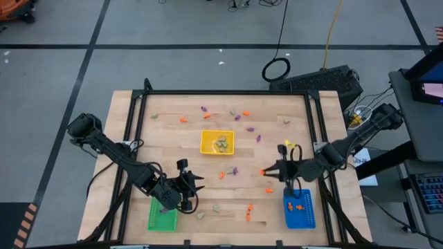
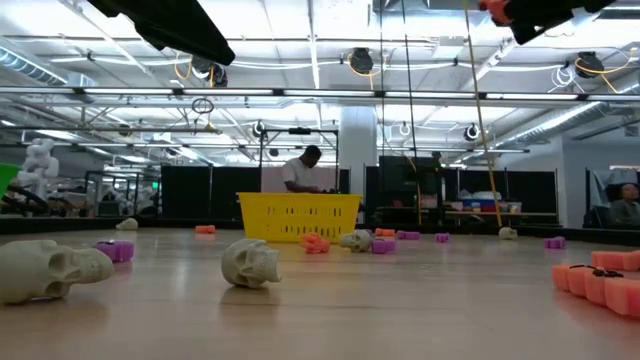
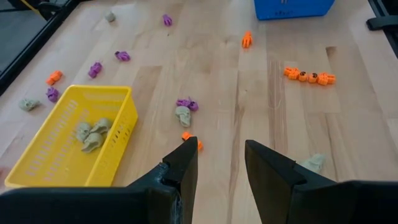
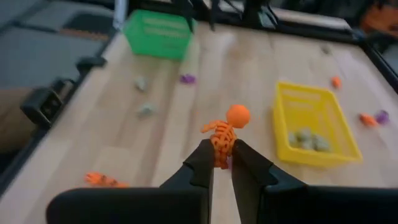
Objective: Sort Halloween decoration
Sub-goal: Put the orange skeleton toy in the blue basket
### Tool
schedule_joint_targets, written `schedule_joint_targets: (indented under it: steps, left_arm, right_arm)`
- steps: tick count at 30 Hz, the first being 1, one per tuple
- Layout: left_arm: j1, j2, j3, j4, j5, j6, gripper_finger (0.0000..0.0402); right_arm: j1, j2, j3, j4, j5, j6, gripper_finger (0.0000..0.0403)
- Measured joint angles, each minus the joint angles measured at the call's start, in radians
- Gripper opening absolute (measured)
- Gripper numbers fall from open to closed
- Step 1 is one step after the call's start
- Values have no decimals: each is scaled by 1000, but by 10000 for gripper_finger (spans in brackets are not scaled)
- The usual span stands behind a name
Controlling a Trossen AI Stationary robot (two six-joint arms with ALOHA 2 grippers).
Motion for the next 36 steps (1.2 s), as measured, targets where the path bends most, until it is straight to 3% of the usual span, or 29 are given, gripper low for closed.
schedule_joint_targets:
  steps: [16, 36]
  left_arm:
    - [0, 0, 0, 27, 0, 2, 132]
    - [0, 0, 0, 27, -4, 3, 132]
  right_arm:
    - [28, -1, -421, 865, -1, -188, 25]
    - [28, -1, -442, 951, -6, -201, 25]
